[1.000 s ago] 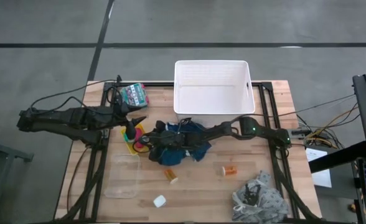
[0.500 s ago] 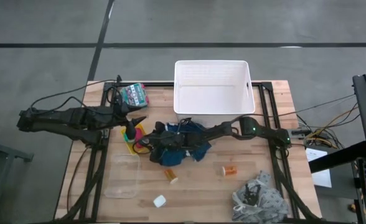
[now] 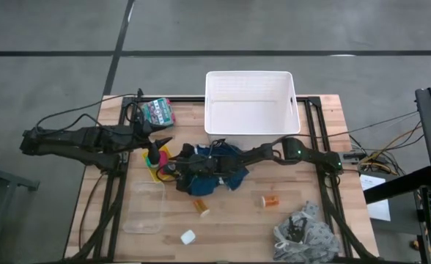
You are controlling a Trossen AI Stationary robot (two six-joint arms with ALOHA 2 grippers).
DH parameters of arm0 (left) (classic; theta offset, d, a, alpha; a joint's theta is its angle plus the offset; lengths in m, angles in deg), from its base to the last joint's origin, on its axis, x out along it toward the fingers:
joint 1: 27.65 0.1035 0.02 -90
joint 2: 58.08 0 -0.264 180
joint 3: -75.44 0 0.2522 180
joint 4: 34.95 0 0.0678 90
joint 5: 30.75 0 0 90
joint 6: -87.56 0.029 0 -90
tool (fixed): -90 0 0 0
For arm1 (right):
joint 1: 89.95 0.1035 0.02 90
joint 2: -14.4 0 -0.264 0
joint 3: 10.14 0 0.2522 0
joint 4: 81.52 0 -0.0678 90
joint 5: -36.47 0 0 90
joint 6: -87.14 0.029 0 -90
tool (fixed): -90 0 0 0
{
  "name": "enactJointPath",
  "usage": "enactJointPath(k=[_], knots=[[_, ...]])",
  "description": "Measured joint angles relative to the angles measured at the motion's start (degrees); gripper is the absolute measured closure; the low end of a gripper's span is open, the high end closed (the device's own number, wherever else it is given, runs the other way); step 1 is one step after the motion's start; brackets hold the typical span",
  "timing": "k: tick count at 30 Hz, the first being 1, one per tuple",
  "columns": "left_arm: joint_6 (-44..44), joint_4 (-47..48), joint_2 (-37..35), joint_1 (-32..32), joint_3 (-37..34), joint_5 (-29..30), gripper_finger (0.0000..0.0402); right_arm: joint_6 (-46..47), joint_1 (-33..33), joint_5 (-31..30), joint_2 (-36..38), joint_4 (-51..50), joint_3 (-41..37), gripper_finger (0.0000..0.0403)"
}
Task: Pick & place medical supplies in basket/bin
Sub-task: Put the left orange pill bottle into the transparent bin
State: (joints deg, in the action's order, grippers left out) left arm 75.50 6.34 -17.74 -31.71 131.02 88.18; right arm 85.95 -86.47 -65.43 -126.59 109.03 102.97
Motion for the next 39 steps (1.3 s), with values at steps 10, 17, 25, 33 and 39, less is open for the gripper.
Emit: enactJointPath(k=[10, 17, 25, 33, 39], knots=[[0.0, 0.0, 0.0, 0.0, 0.0, 0.0, 0.0164, 0.2, 0.0, 0.0, 0.0, 0.0, 0.0, 0.0083], [0.0, 0.0, 0.0, 0.0, 0.0, 0.0, 0.0164, 0.2, 0.0, 0.1, 0.0, 0.0, 0.0, 0.0078], [0.0, 0.0, 0.0, 0.0, 0.0, 0.0, 0.0164, 3.2, 0.3, 3.6, 0.7, 1.0, 0.3, 0.0078], [0.0, 0.0, 0.0, 0.0, 0.0, 0.0, 0.0164, 3.3, 0.8, 5.9, 4.6, 1.1, 0.3, 0.0078], [0.0, 0.0, 0.0, 0.0, 0.0, 0.0, 0.0164, 3.8, 1.6, 10.5, 8.0, -0.1, 0.3, 0.0078]])
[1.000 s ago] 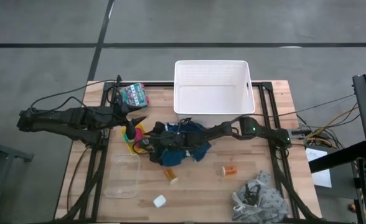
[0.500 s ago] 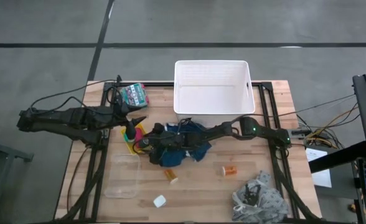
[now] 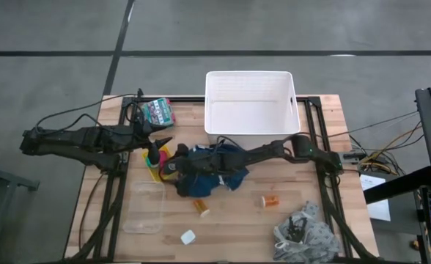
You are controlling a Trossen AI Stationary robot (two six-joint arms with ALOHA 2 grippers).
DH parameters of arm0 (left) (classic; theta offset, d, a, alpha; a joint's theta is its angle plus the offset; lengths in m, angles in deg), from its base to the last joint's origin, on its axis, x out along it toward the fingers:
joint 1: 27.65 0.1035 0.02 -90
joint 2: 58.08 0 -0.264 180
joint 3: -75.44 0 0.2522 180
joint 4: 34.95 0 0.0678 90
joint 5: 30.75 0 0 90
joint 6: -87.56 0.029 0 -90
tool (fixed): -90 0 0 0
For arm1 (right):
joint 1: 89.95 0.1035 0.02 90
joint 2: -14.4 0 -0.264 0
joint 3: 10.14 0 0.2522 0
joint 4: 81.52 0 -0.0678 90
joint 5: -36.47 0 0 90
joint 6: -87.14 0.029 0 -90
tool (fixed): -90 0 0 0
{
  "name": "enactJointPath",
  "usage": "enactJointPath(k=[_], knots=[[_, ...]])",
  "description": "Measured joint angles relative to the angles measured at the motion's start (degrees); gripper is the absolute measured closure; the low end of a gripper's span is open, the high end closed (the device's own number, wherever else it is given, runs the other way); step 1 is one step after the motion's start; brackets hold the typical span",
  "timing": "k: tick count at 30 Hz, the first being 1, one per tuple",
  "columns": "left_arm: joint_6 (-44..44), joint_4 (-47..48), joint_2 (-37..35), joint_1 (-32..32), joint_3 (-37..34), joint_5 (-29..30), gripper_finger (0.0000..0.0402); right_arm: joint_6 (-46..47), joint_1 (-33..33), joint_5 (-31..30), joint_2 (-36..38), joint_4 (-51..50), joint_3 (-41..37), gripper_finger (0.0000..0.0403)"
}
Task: Pick & place medical supplies in basket/bin
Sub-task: Put the left orange pill bottle into the transparent bin
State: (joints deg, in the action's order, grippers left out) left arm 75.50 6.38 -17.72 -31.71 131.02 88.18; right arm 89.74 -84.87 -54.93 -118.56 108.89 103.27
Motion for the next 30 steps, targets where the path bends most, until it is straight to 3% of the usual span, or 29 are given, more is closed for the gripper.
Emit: enactJointPath(k=[8, 12, 22, 30], knots=[[0.0, 0.2, 0.0, 0.0, 0.0, 0.0, 0.0164, -1.4, 1.1, 0.0, 5.6, -11.0, -1.9, 0.0078], [0.0, 0.2, 0.0, 0.0, 0.0, 0.0, 0.0164, -1.5, 1.8, 0.1, 9.8, -10.7, -6.9, 0.0078], [0.0, 0.2, 0.0, 0.0, 0.0, 0.0, 0.0164, -1.2, 4.4, -0.7, 24.9, 7.2, -33.1, 0.0078], [0.0, 0.6, 0.0, 0.0, -0.2, 0.0, 0.0164, -1.3, 8.8, -8.2, 39.0, 8.7, -49.7, 0.0078]])
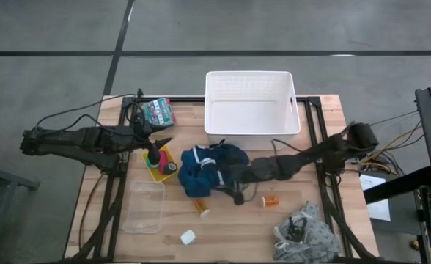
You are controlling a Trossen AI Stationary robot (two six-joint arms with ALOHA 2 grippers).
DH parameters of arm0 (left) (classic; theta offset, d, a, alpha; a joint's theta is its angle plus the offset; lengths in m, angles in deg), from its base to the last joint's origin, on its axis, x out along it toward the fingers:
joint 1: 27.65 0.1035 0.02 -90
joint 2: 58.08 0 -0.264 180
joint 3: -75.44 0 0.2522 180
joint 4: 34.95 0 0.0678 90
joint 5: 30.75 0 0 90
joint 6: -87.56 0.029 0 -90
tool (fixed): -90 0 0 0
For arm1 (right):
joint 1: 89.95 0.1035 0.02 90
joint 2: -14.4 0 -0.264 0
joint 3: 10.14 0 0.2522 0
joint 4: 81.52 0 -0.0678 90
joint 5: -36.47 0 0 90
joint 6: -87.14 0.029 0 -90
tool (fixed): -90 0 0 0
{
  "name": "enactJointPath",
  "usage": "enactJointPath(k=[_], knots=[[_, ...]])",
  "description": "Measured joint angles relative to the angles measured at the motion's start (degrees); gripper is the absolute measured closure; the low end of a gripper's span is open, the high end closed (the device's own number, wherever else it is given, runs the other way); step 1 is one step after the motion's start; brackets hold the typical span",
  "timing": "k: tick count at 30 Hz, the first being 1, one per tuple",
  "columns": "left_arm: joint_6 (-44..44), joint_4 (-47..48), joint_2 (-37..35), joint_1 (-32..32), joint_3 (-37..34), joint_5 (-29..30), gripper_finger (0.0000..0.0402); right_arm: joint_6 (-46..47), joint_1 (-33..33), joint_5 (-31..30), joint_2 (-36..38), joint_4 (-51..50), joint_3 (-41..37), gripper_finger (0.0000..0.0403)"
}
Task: Pick & place medical supplies in basket/bin
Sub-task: Put the left orange pill bottle into the transparent bin
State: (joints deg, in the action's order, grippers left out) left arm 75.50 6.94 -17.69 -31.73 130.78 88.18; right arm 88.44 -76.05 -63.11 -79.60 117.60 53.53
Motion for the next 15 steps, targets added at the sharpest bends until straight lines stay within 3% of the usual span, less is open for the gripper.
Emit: enactJointPath(k=[6, 15], knots=[[0.0, 0.0, 0.0, 0.0, -0.2, 0.0, 0.0164, -0.3, 3.3, -2.3, 9.0, 0.6, -9.1, 0.0078], [0.0, 1.1, 0.0, 0.0, -0.7, 0.0, 0.0164, 1.7, 5.0, -2.6, 16.5, 0.3, -18.7, 0.0078]])
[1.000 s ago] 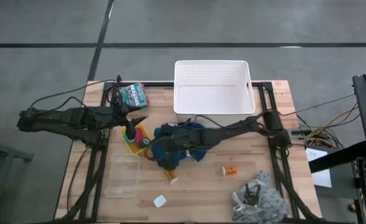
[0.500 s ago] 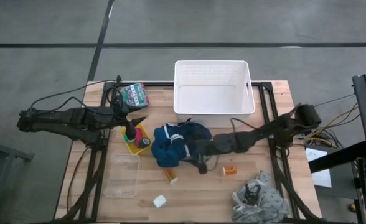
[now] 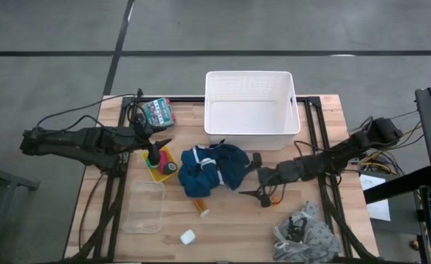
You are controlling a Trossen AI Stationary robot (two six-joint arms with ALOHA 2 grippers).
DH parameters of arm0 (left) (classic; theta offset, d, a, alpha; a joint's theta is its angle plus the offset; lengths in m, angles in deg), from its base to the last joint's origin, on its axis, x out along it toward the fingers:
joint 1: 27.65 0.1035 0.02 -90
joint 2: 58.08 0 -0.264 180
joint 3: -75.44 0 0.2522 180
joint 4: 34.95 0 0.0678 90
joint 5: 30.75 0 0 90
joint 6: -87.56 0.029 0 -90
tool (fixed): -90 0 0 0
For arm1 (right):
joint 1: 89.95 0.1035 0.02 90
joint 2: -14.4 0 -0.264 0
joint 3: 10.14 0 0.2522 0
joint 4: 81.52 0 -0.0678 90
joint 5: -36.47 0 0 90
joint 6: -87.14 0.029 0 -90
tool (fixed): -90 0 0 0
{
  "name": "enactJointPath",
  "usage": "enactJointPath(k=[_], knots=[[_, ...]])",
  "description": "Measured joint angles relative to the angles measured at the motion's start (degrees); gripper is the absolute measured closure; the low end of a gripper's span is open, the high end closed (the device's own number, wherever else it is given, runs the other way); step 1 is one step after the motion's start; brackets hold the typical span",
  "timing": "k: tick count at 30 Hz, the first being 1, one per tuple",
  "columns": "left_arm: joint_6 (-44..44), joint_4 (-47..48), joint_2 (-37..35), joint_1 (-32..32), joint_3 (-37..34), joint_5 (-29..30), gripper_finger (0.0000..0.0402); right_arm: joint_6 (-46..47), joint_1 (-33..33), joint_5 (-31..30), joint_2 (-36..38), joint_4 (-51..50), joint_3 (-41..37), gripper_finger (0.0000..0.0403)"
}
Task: Pick & place medical supplies in basket/bin
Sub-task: Put the left orange pill bottle into the transparent bin
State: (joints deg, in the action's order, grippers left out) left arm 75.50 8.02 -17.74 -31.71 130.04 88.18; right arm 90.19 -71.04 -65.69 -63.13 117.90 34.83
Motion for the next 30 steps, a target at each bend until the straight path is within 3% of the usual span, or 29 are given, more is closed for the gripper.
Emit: enactJointPath(k=[10, 30], knots=[[0.0, 0.5, 0.0, 0.0, 0.0, 0.0, 0.0164, 3.3, 0.0, 0.2, 2.1, 0.1, -3.2, 0.0078], [0.0, 0.7, 0.0, 0.0, 0.0, 0.0, 0.0164, 3.9, 0.0, 0.4, 2.0, -0.2, -1.9, 0.0078]])
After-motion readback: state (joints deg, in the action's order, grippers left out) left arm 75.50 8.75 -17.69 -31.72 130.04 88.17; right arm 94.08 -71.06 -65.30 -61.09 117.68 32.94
